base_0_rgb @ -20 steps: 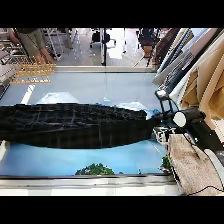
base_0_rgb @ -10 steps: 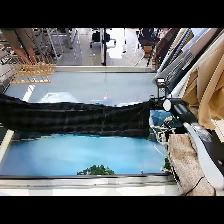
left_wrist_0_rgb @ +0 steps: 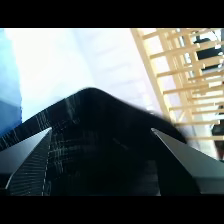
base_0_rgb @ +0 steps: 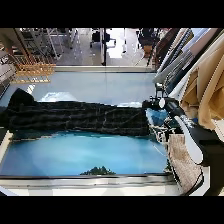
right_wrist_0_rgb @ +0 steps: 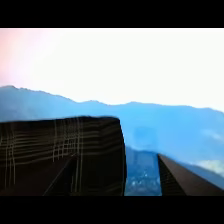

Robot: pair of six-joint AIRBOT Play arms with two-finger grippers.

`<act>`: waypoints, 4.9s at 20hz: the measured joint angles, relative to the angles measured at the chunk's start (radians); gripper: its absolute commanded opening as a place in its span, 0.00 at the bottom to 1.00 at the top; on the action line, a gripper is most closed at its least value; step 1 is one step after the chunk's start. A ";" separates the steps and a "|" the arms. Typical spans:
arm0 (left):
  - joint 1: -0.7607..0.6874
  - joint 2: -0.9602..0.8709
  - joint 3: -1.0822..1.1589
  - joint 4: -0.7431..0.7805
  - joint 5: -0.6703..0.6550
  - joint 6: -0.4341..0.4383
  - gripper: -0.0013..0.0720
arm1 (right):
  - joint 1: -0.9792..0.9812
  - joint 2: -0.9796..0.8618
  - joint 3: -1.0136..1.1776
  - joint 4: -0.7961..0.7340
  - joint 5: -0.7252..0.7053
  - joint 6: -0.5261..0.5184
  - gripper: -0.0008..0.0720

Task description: Fold the clothes and pants, and hang the long-sleeved shirts on hangers.

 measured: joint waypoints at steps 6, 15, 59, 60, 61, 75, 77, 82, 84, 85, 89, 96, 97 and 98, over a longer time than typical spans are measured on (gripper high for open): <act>0.061 0.063 0.001 0.066 -0.225 0.122 0.94 | -0.068 0.035 0.016 0.216 0.234 -0.117 0.68; 0.093 0.103 -0.093 0.480 -0.706 0.013 0.94 | -0.084 0.399 -0.482 0.567 0.240 -0.166 0.70; 0.294 0.241 -0.310 0.755 -0.954 0.159 0.04 | 0.284 0.447 -0.644 0.384 0.391 -0.195 0.03; 0.299 0.249 -0.322 0.810 -0.967 0.159 0.04 | 0.286 0.455 -0.654 0.376 0.400 -0.195 0.10; 0.306 0.259 -0.331 0.850 -0.979 0.159 0.04 | 0.282 0.466 -0.661 0.369 0.410 -0.195 0.38; 0.316 0.395 -0.312 0.373 -0.985 0.158 0.67 | -0.112 0.491 -0.678 0.453 0.391 -0.340 0.79; 0.302 0.399 -0.311 0.264 -0.988 0.163 0.58 | -0.127 0.436 -0.678 0.514 0.362 -0.405 0.79; 0.211 0.404 -0.312 0.156 -1.011 0.213 0.11 | -0.102 0.328 -0.678 0.677 0.348 -0.583 0.19; 0.149 0.405 -0.312 0.140 -1.018 0.237 0.04 | -0.076 0.315 -0.663 0.715 0.353 -0.626 0.03; 0.117 0.405 -0.312 0.137 -1.024 0.245 0.04 | -0.067 0.312 -0.648 0.712 0.369 -0.634 0.03; -0.029 0.405 -0.312 0.196 -1.076 0.271 0.04 | -0.053 0.372 -0.531 0.536 0.427 -0.513 0.03; -0.304 0.416 -0.406 0.286 -1.136 0.287 0.04 | -0.048 0.602 -0.310 -0.084 0.544 -0.211 0.03; -0.340 0.417 -0.437 0.289 -1.135 0.294 0.04 | -0.048 0.617 -0.285 -0.137 0.575 -0.192 0.03; -0.376 0.417 -0.474 0.294 -1.124 0.298 0.04 | -0.048 0.628 -0.265 -0.174 0.599 -0.178 0.03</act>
